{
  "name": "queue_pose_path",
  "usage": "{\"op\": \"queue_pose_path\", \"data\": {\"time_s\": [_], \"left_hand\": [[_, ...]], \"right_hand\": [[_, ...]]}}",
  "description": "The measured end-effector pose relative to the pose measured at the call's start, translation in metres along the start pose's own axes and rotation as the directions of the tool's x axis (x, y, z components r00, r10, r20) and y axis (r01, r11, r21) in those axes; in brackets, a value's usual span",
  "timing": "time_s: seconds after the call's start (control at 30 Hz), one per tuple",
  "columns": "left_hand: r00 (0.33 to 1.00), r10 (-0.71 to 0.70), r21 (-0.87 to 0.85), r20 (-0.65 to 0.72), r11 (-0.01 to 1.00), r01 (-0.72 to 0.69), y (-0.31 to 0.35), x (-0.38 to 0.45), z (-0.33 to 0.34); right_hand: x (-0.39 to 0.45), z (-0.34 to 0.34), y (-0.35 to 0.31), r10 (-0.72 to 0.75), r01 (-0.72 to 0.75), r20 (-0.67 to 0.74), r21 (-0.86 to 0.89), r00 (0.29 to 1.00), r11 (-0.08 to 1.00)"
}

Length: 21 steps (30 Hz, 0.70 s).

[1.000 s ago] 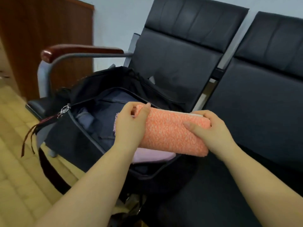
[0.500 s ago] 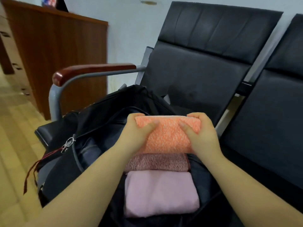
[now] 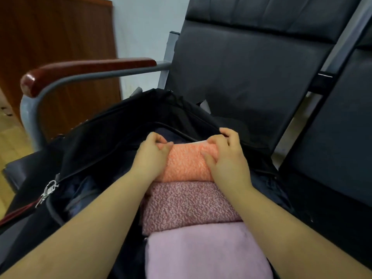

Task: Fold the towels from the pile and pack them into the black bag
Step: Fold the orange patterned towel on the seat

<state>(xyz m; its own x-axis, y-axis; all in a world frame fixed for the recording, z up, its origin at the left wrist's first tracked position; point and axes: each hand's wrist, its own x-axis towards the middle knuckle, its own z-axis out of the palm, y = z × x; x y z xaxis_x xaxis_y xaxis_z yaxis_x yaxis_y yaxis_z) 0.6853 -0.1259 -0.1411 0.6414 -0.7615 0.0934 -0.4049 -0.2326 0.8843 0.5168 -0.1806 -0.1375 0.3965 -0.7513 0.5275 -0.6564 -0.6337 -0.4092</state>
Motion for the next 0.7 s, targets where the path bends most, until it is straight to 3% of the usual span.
{"op": "queue_pose_path", "data": {"time_s": [0.13, 0.23, 0.3, 0.37, 0.4, 0.47, 0.57, 0.63, 0.7], "left_hand": [[0.984, -0.13, 0.206, 0.124, 0.973, 0.102, -0.018, 0.007, 0.003], [0.984, -0.123, 0.381, 0.131, 0.922, 0.064, -0.006, -0.004, -0.005], [0.98, -0.064, 0.592, 0.191, 0.803, -0.063, 0.005, -0.018, -0.012], [0.932, -0.081, 0.677, 0.352, 0.71, -0.194, 0.009, -0.034, -0.014], [0.899, -0.139, 0.674, 0.416, 0.71, -0.202, 0.007, -0.042, -0.014], [0.86, -0.225, 0.599, 0.459, 0.793, -0.112, -0.001, -0.055, -0.019], [0.902, -0.169, 0.295, 0.398, 0.954, 0.049, -0.011, -0.073, -0.025], [0.938, -0.089, 0.106, 0.335, 0.993, 0.056, -0.013, -0.081, -0.02], [0.937, -0.061, 0.03, 0.344, 0.998, 0.055, -0.01, -0.083, -0.012]], "right_hand": [[0.0, 0.01, 0.003, 0.177, -0.104, 0.254, -0.276, 0.951, 0.956], [-0.009, 0.013, 0.001, 0.043, 0.033, 0.19, -0.38, 0.981, 0.924], [-0.016, 0.01, -0.005, -0.11, 0.164, 0.184, -0.314, 0.977, 0.935], [-0.02, 0.001, -0.011, -0.084, 0.192, 0.454, -0.196, 0.887, 0.962], [-0.023, -0.004, -0.012, -0.023, 0.142, 0.576, -0.163, 0.817, 0.976], [-0.027, -0.012, -0.012, 0.032, 0.094, 0.642, -0.161, 0.766, 0.983], [-0.035, -0.019, -0.016, 0.049, 0.077, 0.647, -0.166, 0.761, 0.983], [-0.037, -0.02, -0.016, 0.056, 0.064, 0.65, -0.159, 0.758, 0.985], [-0.035, -0.023, -0.013, 0.065, 0.044, 0.649, -0.15, 0.758, 0.988]]}}
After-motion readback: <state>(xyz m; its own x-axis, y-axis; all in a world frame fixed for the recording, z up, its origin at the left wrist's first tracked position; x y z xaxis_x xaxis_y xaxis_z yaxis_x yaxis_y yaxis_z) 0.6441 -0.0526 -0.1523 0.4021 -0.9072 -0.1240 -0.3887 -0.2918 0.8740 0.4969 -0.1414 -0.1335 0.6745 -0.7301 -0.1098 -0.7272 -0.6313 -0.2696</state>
